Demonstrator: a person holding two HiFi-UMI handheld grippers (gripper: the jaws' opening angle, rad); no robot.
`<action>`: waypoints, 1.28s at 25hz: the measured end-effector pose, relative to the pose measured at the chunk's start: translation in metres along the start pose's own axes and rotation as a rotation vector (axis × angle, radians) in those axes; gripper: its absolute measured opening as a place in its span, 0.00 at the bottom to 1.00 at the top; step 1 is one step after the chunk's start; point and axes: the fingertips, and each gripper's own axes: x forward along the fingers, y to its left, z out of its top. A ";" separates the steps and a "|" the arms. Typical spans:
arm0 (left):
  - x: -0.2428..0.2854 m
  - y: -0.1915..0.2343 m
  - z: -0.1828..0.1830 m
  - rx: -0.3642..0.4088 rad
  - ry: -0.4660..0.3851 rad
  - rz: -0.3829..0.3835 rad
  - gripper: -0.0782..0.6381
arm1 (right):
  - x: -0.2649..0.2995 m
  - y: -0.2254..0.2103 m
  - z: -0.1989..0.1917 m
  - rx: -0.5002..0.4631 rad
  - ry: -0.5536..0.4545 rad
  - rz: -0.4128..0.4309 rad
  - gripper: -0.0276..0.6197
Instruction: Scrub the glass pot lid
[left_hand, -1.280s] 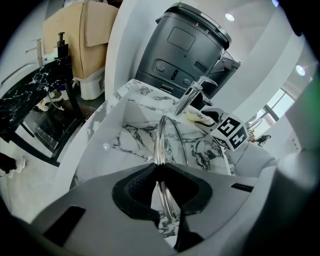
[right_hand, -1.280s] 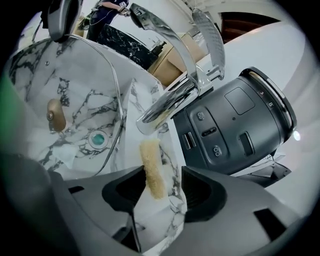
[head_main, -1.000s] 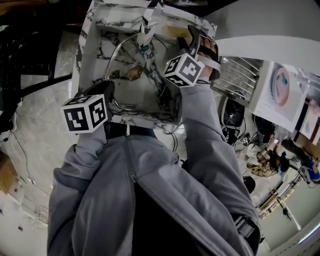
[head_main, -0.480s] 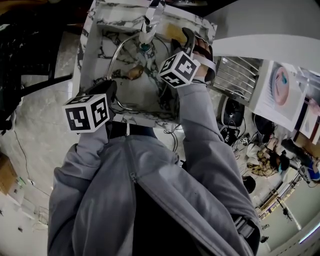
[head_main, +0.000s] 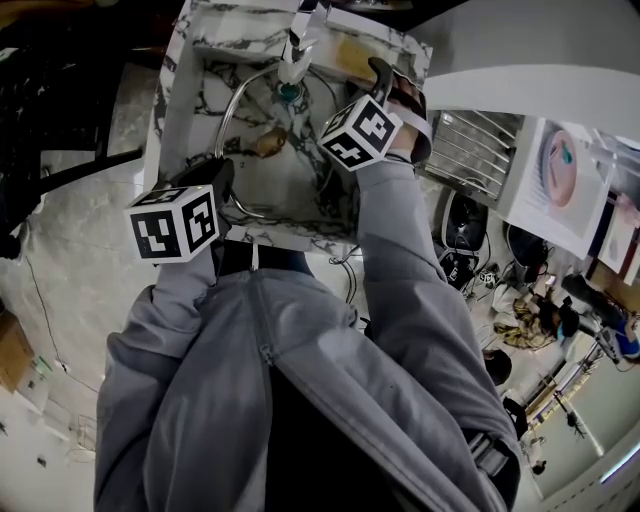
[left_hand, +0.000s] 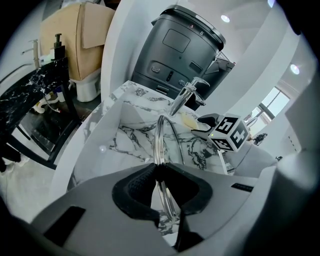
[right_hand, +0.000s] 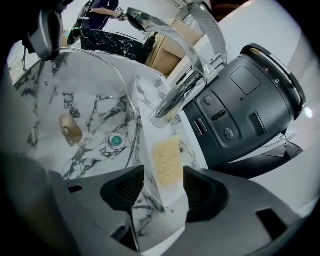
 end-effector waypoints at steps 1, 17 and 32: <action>0.000 0.000 0.000 0.003 -0.001 -0.001 0.21 | -0.007 0.002 -0.001 0.008 -0.001 -0.004 0.40; -0.007 -0.045 -0.003 0.041 0.022 -0.134 0.20 | -0.194 0.205 0.086 0.510 -0.247 0.600 0.41; -0.006 -0.094 -0.006 0.203 0.076 -0.221 0.22 | -0.177 0.197 0.052 0.704 -0.181 0.296 0.26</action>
